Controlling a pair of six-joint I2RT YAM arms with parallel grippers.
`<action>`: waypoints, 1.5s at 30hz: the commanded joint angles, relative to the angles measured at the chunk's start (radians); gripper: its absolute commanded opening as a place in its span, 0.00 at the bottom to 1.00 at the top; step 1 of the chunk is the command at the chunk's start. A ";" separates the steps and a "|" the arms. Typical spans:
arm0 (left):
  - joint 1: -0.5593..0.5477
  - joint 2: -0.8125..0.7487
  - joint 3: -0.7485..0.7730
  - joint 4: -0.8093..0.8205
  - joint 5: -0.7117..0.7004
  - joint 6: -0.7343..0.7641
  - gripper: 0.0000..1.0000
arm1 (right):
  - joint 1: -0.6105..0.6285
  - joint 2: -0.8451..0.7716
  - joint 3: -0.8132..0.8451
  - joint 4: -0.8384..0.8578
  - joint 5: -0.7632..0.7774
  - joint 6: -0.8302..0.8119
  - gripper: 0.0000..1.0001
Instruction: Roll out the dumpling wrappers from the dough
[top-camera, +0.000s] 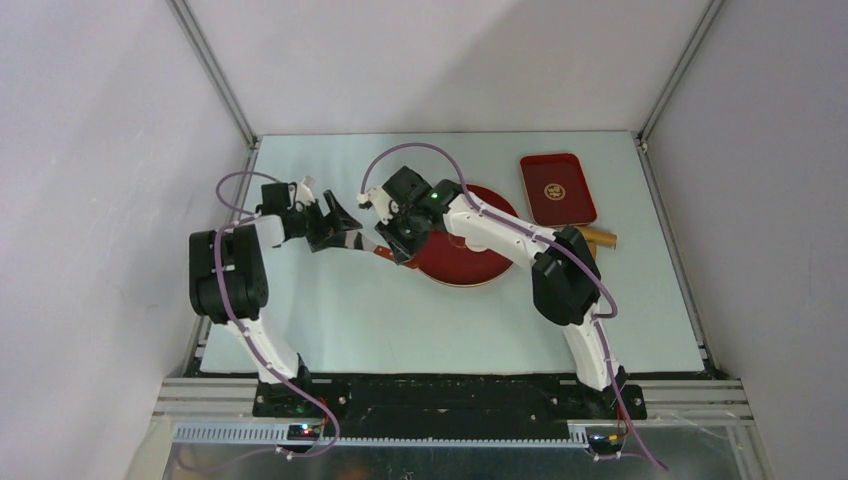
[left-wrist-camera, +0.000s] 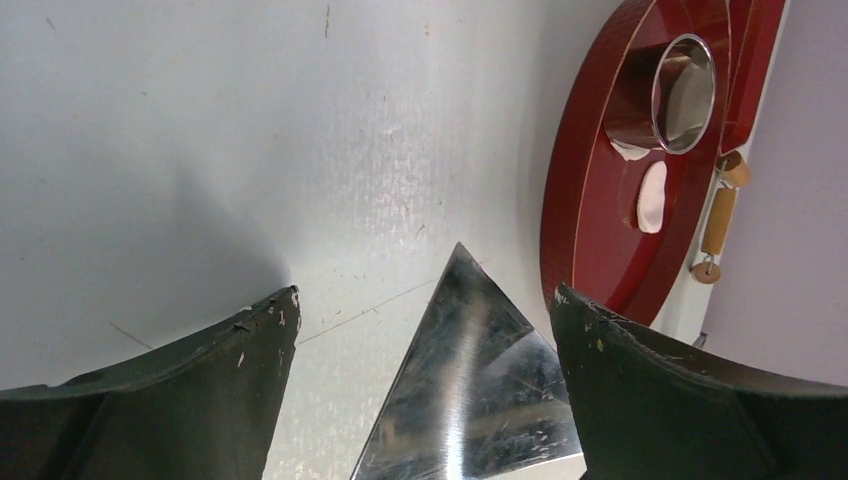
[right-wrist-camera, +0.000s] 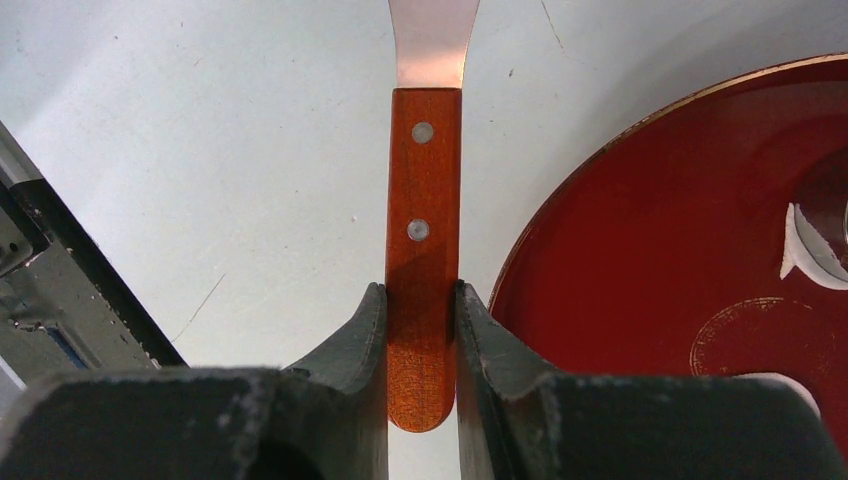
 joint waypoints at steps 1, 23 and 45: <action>-0.001 0.020 0.010 0.010 0.055 -0.029 1.00 | 0.000 -0.073 0.020 0.005 0.009 -0.022 0.00; 0.021 0.068 -0.002 0.106 0.283 -0.107 0.66 | -0.016 -0.068 -0.043 0.060 0.026 -0.051 0.00; 0.051 0.071 -0.011 0.168 0.416 -0.144 0.41 | -0.079 0.047 -0.080 0.173 0.015 -0.085 0.00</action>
